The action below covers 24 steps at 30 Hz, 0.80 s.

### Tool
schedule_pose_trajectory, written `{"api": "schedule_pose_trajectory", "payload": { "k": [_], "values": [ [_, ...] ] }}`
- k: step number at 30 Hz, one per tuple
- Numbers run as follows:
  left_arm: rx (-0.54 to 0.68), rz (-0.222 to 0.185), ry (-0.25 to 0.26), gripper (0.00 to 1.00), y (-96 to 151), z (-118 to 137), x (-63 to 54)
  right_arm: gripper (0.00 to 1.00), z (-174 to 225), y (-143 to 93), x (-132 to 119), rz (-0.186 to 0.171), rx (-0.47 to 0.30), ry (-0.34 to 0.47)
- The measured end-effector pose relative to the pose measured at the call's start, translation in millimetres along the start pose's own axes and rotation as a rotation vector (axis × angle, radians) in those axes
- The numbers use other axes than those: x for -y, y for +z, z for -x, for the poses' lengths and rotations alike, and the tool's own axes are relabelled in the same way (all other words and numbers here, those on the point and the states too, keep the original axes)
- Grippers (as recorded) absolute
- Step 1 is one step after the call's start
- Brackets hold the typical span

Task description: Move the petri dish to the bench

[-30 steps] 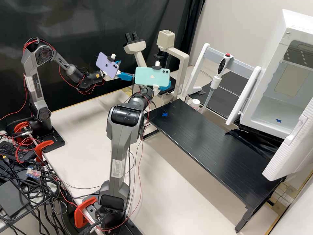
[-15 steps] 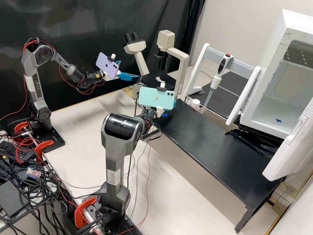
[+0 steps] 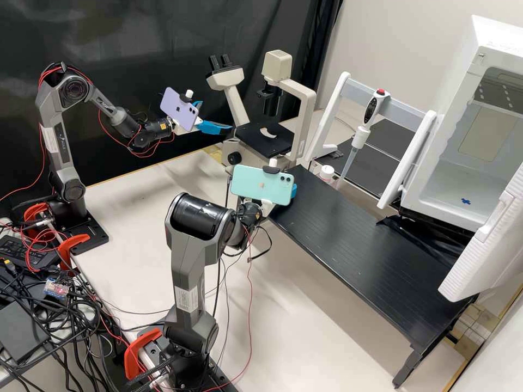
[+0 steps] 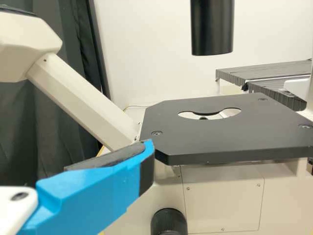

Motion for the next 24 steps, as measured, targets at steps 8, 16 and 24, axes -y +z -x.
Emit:
{"api": "schedule_pose_trajectory", "payload": {
  "k": [8,16,24],
  "values": [
    [0.0,0.0,0.0,1.0,0.0,0.0,0.0,1.0,-2.7,1.7,2.1,0.001,-0.008,0.013],
    [0.0,0.0,0.0,1.0,0.0,0.0,0.0,1.0,-2.9,2.7,1.9,0.007,0.001,0.018],
    [0.0,0.0,0.0,1.0,0.0,0.0,0.0,1.0,-1.3,4.3,1.7,0.009,0.011,0.029]
  ]
}}
